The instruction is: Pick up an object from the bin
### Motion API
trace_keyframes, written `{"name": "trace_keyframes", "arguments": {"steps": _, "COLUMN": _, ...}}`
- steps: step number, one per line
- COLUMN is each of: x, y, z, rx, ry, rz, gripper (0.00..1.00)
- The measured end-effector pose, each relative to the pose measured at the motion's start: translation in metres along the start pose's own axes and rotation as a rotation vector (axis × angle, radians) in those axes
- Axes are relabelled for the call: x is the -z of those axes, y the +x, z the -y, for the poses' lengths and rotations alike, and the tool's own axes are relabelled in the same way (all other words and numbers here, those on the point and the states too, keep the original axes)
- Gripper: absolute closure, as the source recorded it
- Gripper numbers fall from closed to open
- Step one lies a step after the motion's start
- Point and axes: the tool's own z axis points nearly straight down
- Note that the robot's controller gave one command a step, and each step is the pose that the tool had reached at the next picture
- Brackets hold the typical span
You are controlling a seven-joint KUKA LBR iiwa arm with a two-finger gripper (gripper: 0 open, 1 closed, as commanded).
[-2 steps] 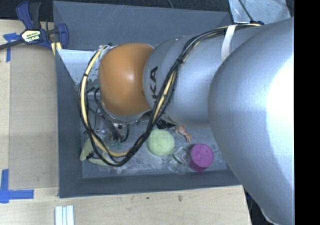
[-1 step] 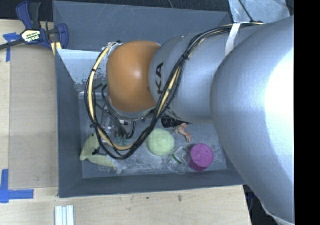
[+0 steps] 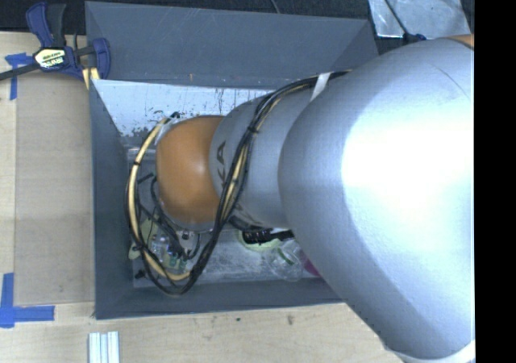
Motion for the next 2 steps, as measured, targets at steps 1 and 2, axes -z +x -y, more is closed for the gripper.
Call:
{"name": "trace_keyframes", "arguments": {"steps": 1, "x": -0.0203, "y": 0.0031, "z": -0.0024, "rx": -0.028, "ry": -0.009, "rz": 0.006, "gripper": 1.00}}
{"name": "trace_keyframes", "arguments": {"steps": 2, "x": -0.0184, "y": 0.0031, "z": -0.0021, "rx": -0.031, "ry": -0.009, "rz": 0.006, "gripper": 1.00}}
